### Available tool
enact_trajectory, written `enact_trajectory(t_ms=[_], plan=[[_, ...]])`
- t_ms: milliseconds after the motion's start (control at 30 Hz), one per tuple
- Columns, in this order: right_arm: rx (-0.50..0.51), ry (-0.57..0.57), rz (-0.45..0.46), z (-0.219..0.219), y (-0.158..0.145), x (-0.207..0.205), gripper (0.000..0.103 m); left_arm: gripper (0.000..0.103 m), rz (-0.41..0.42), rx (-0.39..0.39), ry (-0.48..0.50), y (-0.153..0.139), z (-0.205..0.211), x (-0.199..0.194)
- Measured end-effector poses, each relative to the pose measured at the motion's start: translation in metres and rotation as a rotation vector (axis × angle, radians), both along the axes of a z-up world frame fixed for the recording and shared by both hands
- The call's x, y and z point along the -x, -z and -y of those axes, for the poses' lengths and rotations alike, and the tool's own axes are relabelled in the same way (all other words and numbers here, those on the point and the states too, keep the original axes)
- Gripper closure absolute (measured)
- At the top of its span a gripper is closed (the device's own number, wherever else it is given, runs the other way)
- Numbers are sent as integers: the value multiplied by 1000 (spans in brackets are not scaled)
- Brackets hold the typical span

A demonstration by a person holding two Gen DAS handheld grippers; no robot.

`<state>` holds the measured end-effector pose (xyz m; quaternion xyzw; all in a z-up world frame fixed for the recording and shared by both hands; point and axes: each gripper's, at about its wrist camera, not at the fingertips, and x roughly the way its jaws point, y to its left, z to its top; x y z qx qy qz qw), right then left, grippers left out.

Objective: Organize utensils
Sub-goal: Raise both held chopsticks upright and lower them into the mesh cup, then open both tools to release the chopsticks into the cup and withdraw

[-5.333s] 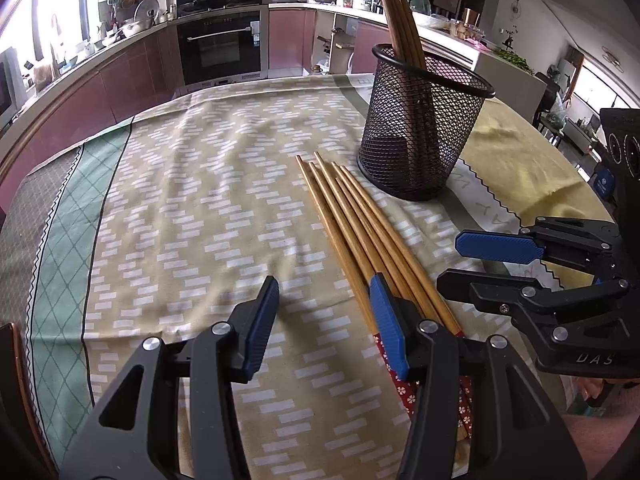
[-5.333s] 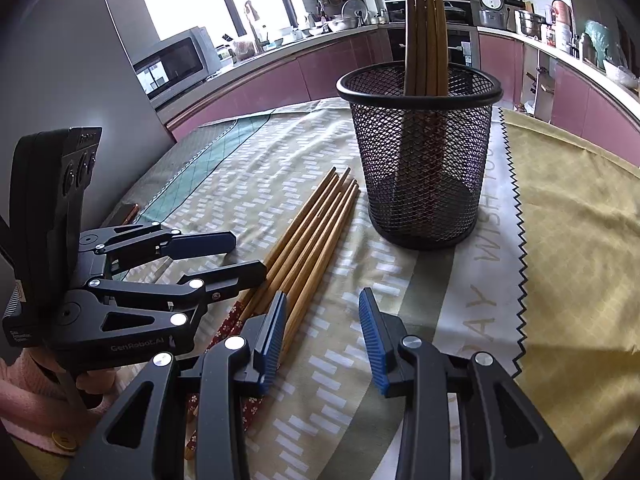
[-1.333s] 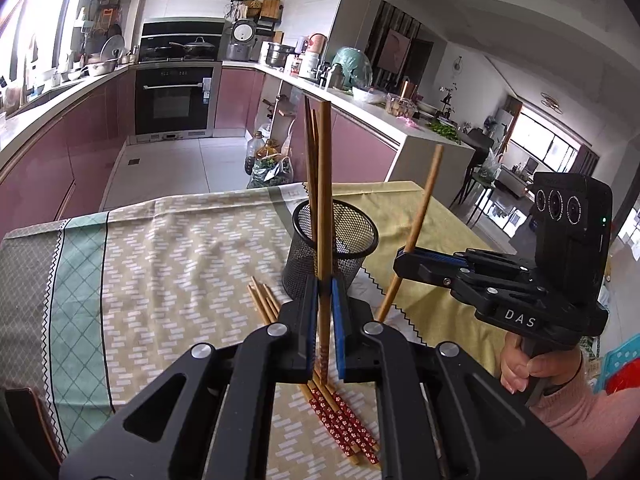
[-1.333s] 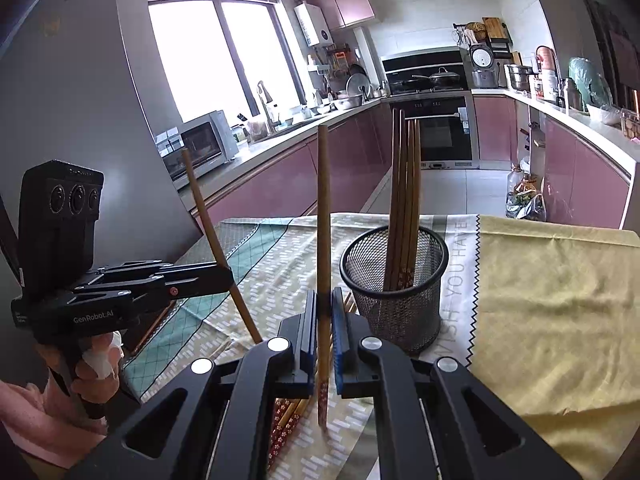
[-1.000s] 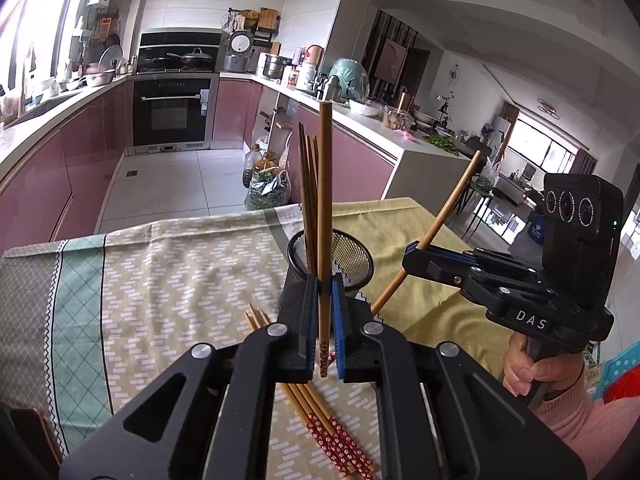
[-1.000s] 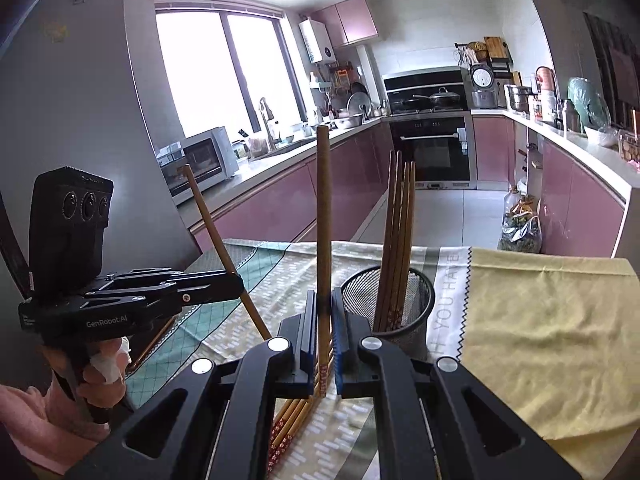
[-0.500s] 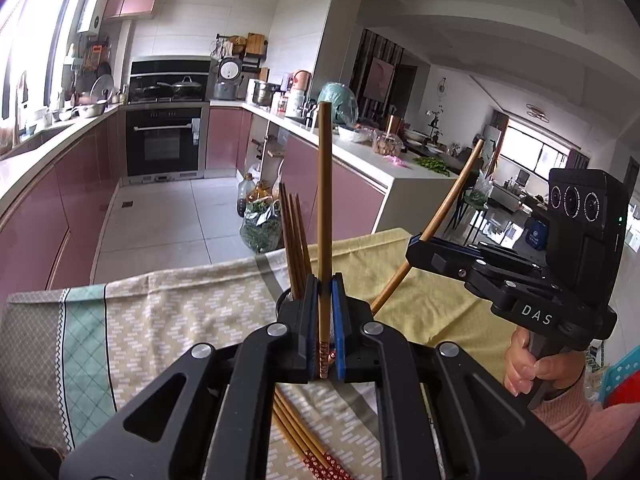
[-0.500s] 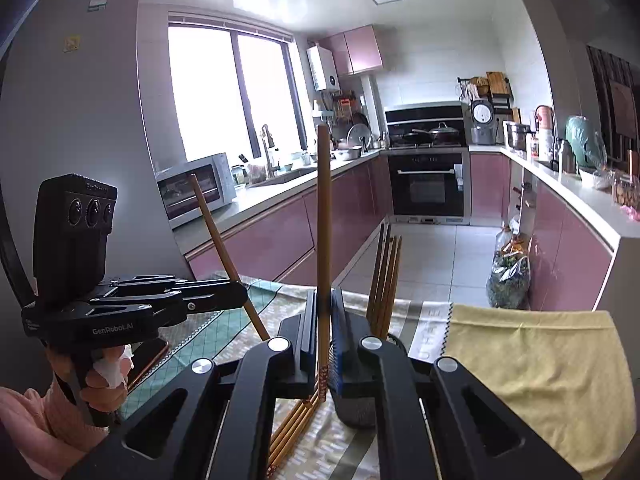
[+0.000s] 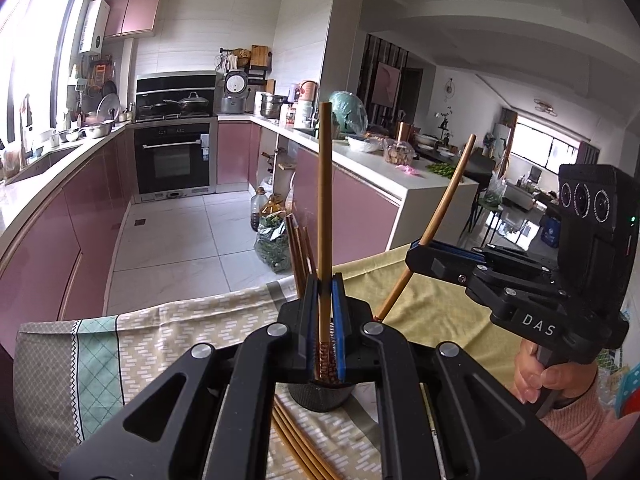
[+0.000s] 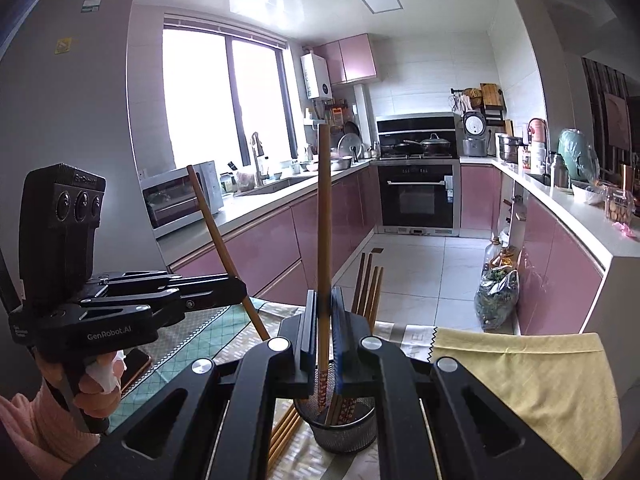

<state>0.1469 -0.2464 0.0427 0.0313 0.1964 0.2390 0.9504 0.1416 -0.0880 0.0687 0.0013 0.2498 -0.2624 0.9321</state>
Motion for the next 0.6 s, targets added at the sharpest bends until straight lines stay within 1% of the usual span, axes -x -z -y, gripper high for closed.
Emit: enact_trajectory(t_ms=[200, 333, 433, 600], plan=[[19, 6, -67, -3, 19, -19, 97, 95, -71, -66, 1, 24, 11, -17], [22, -10, -127, -7, 31, -29, 97, 95, -111, -103, 25, 38, 15, -26], [35, -17, -169, -10, 40, -37, 97, 95, -148, -121, 58, 49, 18, -34], [53, -16, -217, -16, 53, -47, 97, 95, -190, -141, 55, 65, 22, -50]])
